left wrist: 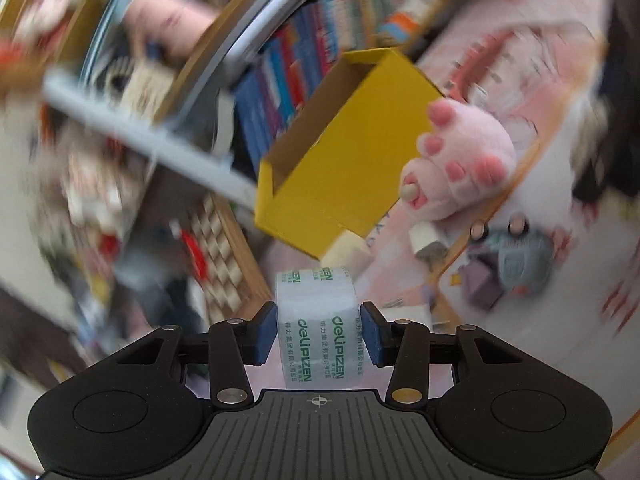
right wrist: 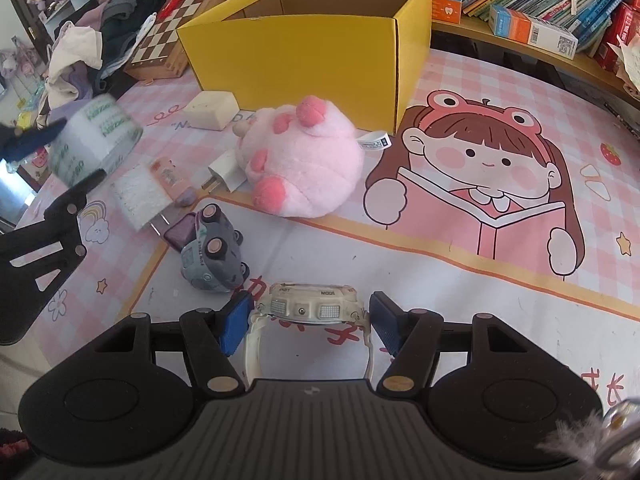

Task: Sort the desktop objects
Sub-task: 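Carry the tape roll in the left tool while the right tool carries the watch to the yellow box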

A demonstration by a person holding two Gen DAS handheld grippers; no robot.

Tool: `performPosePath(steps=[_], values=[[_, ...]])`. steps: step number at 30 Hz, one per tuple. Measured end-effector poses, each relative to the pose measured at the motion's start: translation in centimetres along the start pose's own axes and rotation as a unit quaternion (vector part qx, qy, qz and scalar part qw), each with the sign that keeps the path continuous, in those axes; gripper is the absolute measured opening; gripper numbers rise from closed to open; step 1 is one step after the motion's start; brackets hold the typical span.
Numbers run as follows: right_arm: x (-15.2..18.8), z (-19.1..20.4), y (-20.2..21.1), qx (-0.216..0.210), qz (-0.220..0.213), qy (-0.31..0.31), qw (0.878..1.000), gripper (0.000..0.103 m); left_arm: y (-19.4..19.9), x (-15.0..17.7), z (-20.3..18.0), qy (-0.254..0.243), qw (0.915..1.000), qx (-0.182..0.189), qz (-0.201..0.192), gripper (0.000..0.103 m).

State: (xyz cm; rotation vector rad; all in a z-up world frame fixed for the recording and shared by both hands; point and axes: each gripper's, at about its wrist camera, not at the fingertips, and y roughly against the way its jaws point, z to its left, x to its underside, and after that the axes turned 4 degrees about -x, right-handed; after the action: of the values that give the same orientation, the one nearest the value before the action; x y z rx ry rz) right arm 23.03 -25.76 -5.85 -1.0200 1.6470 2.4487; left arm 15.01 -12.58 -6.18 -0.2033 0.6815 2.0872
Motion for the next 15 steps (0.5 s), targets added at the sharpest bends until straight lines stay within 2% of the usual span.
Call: performPosePath(steps=[8, 15], values=[[0.0, -0.1, 0.0, -0.002, 0.002, 0.001, 1.000, 0.062, -0.7, -0.2, 1.1, 0.051, 0.9984, 0.017, 0.020, 0.044], [0.4, 0.5, 0.2, 0.002, 0.002, 0.003, 1.000, 0.062, -0.8, 0.7, 3.6, 0.157, 0.9848, 0.057, 0.046, 0.044]])
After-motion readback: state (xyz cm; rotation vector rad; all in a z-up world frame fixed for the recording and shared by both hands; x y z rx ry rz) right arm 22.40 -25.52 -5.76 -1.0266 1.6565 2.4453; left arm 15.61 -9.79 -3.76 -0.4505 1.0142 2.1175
